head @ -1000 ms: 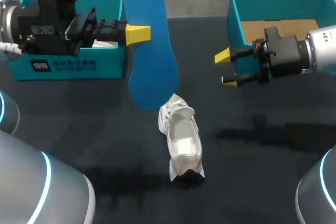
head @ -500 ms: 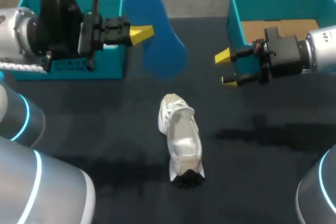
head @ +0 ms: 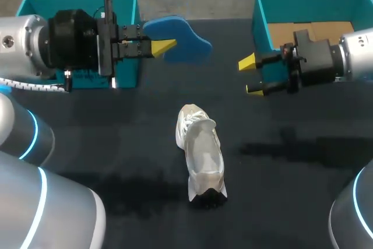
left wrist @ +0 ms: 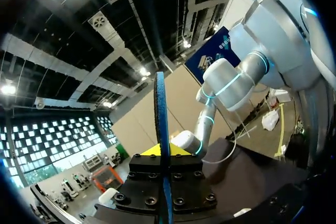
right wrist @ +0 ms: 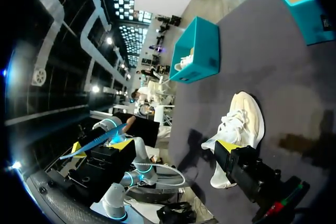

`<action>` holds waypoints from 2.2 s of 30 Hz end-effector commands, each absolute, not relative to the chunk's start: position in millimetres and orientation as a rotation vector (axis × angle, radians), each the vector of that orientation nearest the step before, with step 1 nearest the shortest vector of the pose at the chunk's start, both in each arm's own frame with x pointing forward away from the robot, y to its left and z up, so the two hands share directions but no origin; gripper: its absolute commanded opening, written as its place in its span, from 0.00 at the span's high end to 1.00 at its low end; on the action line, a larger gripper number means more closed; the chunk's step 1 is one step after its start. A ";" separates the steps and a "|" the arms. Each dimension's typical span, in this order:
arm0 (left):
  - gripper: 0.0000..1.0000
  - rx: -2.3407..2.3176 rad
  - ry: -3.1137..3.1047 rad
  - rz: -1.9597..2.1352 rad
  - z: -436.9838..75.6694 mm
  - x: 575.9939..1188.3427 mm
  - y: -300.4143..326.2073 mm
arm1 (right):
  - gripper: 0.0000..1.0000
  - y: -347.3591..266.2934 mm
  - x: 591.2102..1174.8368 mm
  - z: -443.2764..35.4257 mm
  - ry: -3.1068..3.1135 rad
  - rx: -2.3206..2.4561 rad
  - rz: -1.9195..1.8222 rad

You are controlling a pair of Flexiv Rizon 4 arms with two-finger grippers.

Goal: Take the shoe out of the shoebox, open the shoe tongue, remove and reinsert the insole, then place the shoe into the shoebox

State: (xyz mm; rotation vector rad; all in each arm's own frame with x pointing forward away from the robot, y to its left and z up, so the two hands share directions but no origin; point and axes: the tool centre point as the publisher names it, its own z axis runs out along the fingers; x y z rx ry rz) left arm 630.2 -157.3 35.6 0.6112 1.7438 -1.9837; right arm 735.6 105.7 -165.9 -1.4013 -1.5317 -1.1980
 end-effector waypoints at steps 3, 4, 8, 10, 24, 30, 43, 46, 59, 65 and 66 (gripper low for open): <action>1.00 0.781 1.611 -1.895 30.1 638.7 -160.0 | 0.00 106.9 735.7 -166.1 -1.532 -1.403 -1.198; 1.00 0.839 1.540 -1.892 26.6 639.5 -161.0 | 0.00 106.9 735.7 -166.1 -1.532 -1.403 -1.198; 1.00 1.014 1.425 -1.736 9.7 642.2 -162.8 | 0.00 106.9 735.7 -166.1 -1.532 -1.403 -1.198; 1.00 1.094 1.320 -1.643 1.1 642.8 -162.4 | 0.00 106.9 735.7 -166.1 -1.532 -1.403 -1.198; 1.00 1.391 1.092 -1.160 -48.2 659.5 -168.2 | 0.00 106.9 735.7 -166.1 -1.532 -1.403 -1.198; 1.00 1.391 1.092 -1.160 -48.2 659.5 -168.2 | 0.00 106.9 735.7 -166.1 -1.532 -1.403 -1.198; 1.00 1.410 1.044 -1.113 -63.7 665.7 -169.9 | 0.00 106.9 735.7 -166.1 -1.532 -1.403 -1.198; 1.00 1.403 1.012 -1.076 -76.6 670.2 -171.0 | 0.00 106.9 735.7 -166.1 -1.532 -1.403 -1.198; 1.00 1.379 1.066 -0.909 -124.9 693.0 -180.2 | 0.00 106.9 735.7 -166.1 -1.532 -1.403 -1.198; 1.00 1.365 1.074 -0.915 -129.1 697.9 -180.8 | 0.00 106.9 735.7 -166.1 -1.532 -1.403 -1.198; 1.00 1.365 1.074 -0.915 -129.1 697.9 -180.8 | 0.00 106.9 735.7 -166.1 -1.532 -1.403 -1.198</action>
